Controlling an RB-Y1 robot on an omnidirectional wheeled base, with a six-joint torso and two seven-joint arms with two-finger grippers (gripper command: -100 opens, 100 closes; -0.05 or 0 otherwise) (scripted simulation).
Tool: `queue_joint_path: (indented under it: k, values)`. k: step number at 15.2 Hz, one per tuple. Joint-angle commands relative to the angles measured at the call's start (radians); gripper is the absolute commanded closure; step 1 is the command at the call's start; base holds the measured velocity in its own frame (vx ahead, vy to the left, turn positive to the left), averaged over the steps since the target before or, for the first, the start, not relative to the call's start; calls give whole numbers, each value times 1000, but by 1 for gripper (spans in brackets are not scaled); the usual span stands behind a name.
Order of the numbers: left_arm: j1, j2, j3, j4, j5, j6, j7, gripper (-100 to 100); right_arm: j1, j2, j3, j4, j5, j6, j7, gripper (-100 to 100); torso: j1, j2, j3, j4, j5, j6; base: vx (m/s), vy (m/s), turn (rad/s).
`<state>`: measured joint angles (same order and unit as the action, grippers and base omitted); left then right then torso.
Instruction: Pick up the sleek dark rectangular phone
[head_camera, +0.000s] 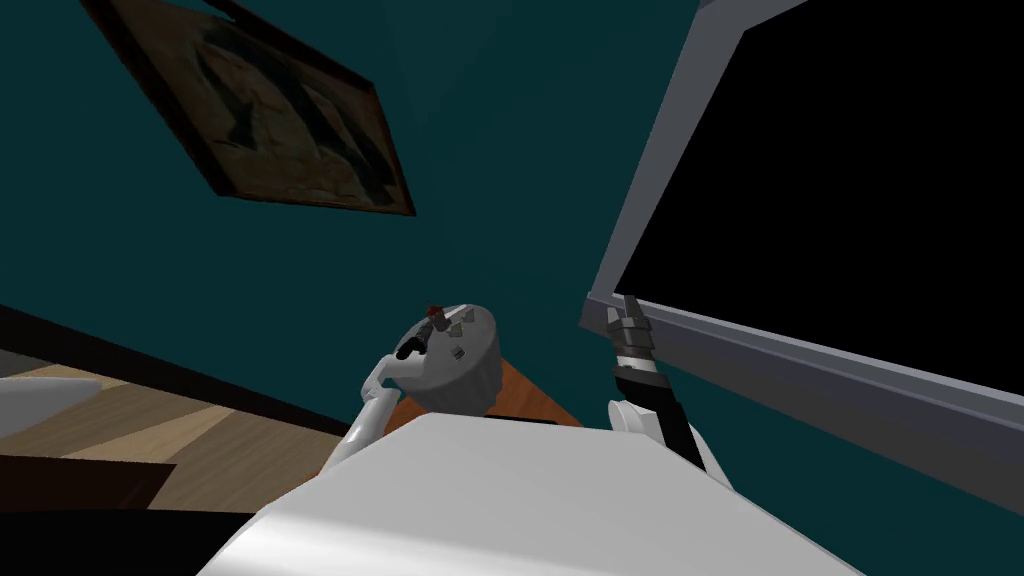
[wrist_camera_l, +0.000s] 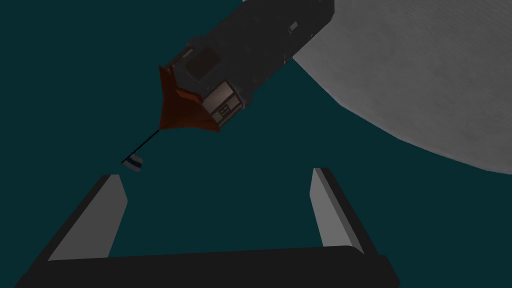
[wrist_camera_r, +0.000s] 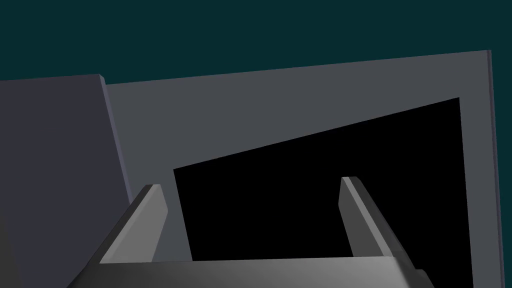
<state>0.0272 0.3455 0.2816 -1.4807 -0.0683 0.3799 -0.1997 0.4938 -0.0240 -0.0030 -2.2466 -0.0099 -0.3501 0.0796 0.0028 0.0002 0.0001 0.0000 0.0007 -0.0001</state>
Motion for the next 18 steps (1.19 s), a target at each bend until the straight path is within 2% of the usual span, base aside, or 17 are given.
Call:
queue_joint_path:
  k: [1,3,4,6,7,9,10,12,13,14,15,16,18]
  values:
    - [-36,6,0,50,10,50,-8,-100,0,0,0,0,0,0,0,0,0,0,0,0,0,0,-24,27,-171]
    - [-36,6,0,59,10,71,-8,-100,0,0,0,0,0,0,0,0,0,0,0,0,0,0,-20,30,-128]
    - [-68,14,-2,100,23,107,-14,-100,0,0,0,0,0,0,0,0,0,0,0,0,0,0,-21,29,-173]
    - [-68,14,-2,111,23,126,-14,-100,0,0,0,0,0,0,0,0,0,0,0,0,0,1,-21,33,-134]
    - [-100,22,-7,151,37,161,-20,-100,0,0,0,0,0,0,0,0,0,0,0,0,0,0,-24,32,-140]
    - [-100,22,-7,162,37,180,-20,-100,0,0,0,0,0,0,0,0,0,0,0,0,0,0,-23,31,-132]
    - [-131,29,-13,197,51,217,-26,-100,0,0,0,0,0,0,0,0,0,0,0,0,0,0,-24,28,-163]
    - [-131,29,-13,212,51,234,-26,-100,0,0,0,0,0,0,0,0,0,0,0,0,0,0,-18,37,-116]
    - [-162,36,-21,240,67,278,-31,-100,0,0,0,0,0,0,0,0,0,0,0,0,0,0,-24,32,-139]
    - [-162,36,-21,261,67,286,-31,-100,0,0,0,0,0,0,0,0,0,0,0,0,0,1,-27,32,-180]
    - [-162,36,-21,261,67,286,-31,-100,0,0,0,0,0,0,0,0,0,0,0,0,0,1,-16,27,-75]
    - [-193,43,-30,309,83,322,-36,-100,0,0,0,0,0,0,0,0,0,0,0,0,0,0,-20,35,-161]
    - [-193,43,-30,309,83,337,-36,-100,0,0,0,0,0,0,0,0,0,0,0,0,0,0,-23,36,-101]
